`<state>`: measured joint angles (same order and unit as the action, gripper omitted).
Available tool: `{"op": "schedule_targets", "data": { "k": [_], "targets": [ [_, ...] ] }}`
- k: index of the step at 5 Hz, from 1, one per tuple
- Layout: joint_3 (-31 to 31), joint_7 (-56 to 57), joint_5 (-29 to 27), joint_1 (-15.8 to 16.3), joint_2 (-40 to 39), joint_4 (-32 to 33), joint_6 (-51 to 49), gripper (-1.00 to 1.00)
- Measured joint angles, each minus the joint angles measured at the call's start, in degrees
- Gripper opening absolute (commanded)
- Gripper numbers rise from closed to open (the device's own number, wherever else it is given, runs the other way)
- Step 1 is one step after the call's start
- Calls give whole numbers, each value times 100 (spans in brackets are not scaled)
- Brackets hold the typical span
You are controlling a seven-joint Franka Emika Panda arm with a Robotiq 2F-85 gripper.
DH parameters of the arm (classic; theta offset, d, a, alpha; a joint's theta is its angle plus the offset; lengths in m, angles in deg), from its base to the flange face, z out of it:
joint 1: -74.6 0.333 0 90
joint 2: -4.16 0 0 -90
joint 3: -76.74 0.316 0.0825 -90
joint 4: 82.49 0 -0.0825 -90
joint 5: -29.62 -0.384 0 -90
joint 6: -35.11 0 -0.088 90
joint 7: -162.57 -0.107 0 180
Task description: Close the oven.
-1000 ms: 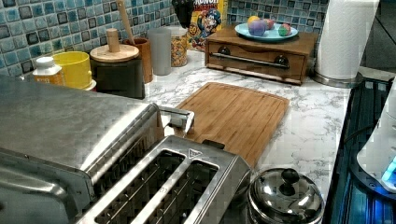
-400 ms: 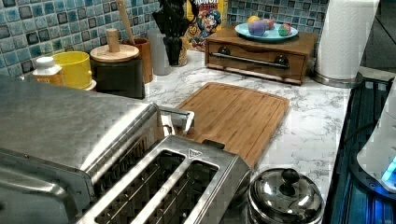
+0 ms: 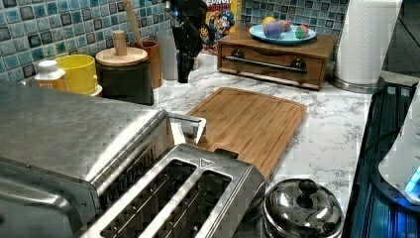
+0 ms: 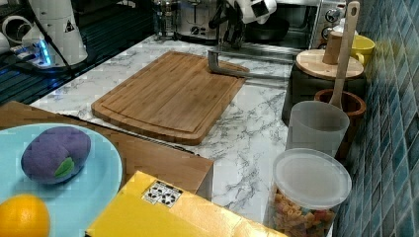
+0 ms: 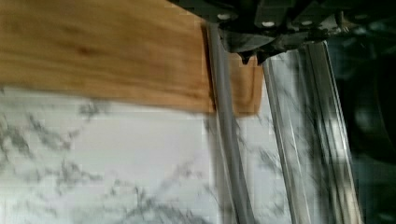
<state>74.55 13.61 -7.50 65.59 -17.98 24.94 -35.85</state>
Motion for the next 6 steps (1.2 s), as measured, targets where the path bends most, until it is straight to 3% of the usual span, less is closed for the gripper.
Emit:
{"op": "schedule_targets", "data": {
  "k": [3,6],
  "targets": [
    [337,358,-526,-43,-21,274,1677,-100],
    [585,610,-660,37,-849,241,1786,-100]
  ]
}}
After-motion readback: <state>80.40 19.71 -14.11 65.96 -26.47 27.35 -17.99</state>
